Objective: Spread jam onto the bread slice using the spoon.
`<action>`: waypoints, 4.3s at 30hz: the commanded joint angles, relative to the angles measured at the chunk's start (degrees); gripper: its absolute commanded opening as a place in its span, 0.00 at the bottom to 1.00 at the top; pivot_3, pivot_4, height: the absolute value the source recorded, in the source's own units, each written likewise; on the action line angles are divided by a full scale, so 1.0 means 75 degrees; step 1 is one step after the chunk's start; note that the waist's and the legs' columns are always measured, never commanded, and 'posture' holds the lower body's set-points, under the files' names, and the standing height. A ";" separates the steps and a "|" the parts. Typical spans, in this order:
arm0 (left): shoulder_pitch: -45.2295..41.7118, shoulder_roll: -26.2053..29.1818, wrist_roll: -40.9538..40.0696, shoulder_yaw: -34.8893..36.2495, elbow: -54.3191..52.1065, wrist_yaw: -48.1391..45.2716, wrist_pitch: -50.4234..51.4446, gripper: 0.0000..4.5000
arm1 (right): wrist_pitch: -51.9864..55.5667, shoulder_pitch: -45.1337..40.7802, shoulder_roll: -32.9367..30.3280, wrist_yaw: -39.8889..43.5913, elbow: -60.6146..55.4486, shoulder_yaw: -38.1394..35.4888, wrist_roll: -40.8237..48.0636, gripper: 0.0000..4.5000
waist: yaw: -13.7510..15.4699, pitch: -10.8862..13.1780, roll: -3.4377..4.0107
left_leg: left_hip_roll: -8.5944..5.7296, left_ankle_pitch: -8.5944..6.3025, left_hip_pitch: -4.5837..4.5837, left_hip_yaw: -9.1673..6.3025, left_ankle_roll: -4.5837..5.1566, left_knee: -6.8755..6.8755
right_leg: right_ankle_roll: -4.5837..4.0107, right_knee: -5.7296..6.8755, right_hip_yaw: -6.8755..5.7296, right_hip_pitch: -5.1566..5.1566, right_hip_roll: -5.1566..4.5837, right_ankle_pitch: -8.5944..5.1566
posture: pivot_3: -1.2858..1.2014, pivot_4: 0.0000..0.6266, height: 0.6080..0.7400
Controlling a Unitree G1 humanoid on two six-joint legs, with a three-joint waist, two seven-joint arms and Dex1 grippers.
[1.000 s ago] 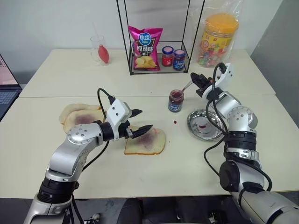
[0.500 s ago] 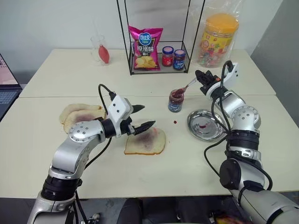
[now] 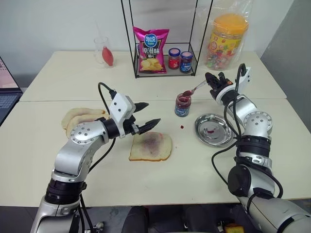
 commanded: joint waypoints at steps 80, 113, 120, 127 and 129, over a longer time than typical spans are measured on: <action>0.5741 0.2545 -0.1477 0.3508 -0.2383 -0.2001 0.0458 0.82 | 0.0725 0.1044 0.2067 0.2707 -0.0805 0.3751 -0.1620 0.00 | -0.0179 -0.0033 -0.0051 | 0.0016 0.0002 0.0015 -0.0006 -0.0004 -0.0099 | -0.0043 0.0009 -0.0012 -0.0047 0.0000 -0.0031 | 0.52 0.24 1.00; 0.5591 0.2549 -0.1330 0.3063 -0.2480 -0.2012 0.0455 0.82 | 0.2560 0.1431 0.1707 0.1692 -0.2286 0.2830 -0.0621 0.00 | -0.0196 -0.0034 -0.0052 | 0.0016 0.0002 0.0016 -0.0009 -0.0003 -0.0100 | -0.0042 0.0008 -0.0015 -0.0042 0.0002 -0.0031 | 0.52 0.24 1.00; 0.5514 0.2592 -0.1267 0.2984 -0.2426 -0.2052 0.0413 0.82 | 0.1868 0.1635 0.1950 0.2010 -0.1475 0.3569 -0.1199 0.00 | -0.0180 -0.0034 -0.0052 | 0.0013 0.0002 0.0015 -0.0005 -0.0004 -0.0097 | -0.0042 0.0006 -0.0011 -0.0042 0.0000 -0.0031 | 0.52 0.24 1.00; 0.5422 0.2589 -0.1181 0.2785 -0.2403 -0.2053 0.0366 0.82 | 0.1726 0.1996 0.1298 0.2195 -0.1378 0.3440 -0.1399 0.00 | -0.0168 -0.0035 -0.0053 | 0.0012 0.0002 0.0015 -0.0004 -0.0004 -0.0098 | -0.0042 0.0004 -0.0012 -0.0041 -0.0001 -0.0031 | 0.52 0.24 1.00; 0.5381 0.2589 -0.1172 0.2739 -0.2388 -0.2047 0.0356 0.82 | 0.1820 0.2055 0.1193 0.2131 -0.1515 0.3295 -0.1282 0.00 | -0.0166 -0.0035 -0.0054 | 0.0012 0.0002 0.0017 -0.0007 -0.0004 -0.0097 | -0.0042 0.0004 -0.0014 -0.0037 -0.0001 -0.0031 | 0.52 0.24 1.00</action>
